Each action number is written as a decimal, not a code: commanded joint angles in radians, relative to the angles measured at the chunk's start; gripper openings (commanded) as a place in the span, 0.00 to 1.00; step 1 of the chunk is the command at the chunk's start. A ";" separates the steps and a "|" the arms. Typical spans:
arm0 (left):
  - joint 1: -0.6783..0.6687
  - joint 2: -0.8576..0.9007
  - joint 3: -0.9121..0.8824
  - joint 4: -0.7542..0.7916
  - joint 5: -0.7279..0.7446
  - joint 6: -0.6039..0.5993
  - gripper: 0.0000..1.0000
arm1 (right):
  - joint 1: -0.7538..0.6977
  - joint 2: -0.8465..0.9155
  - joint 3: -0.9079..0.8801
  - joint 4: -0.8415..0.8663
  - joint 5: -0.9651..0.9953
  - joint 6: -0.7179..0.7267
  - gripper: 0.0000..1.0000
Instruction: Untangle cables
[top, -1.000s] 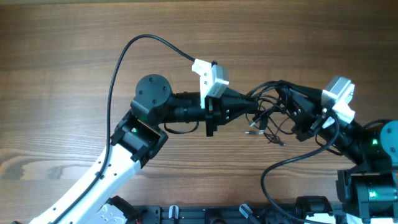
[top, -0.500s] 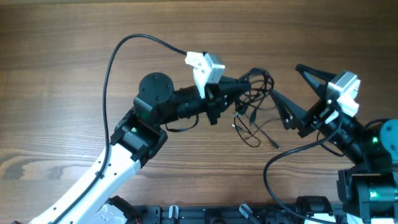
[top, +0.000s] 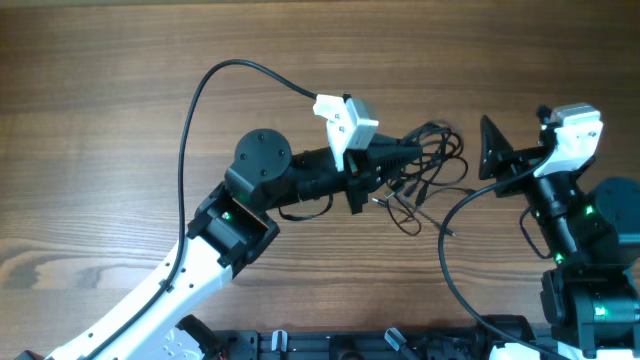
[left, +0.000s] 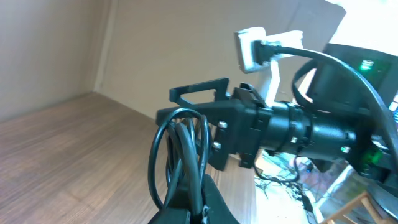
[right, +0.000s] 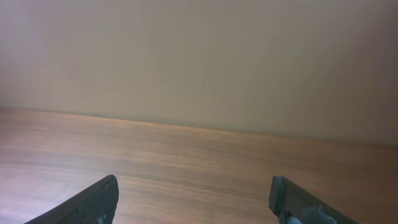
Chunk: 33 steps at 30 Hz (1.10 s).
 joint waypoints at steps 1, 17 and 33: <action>-0.002 -0.013 0.000 0.027 0.130 0.021 0.04 | -0.003 0.000 0.011 0.002 0.039 0.021 0.79; -0.041 -0.013 0.000 -0.065 -0.272 0.016 0.04 | -0.003 0.025 0.011 -0.012 -0.555 -0.034 0.81; -0.079 -0.015 0.000 -0.133 -0.192 0.100 0.03 | -0.003 0.053 0.011 0.010 -0.083 0.161 0.04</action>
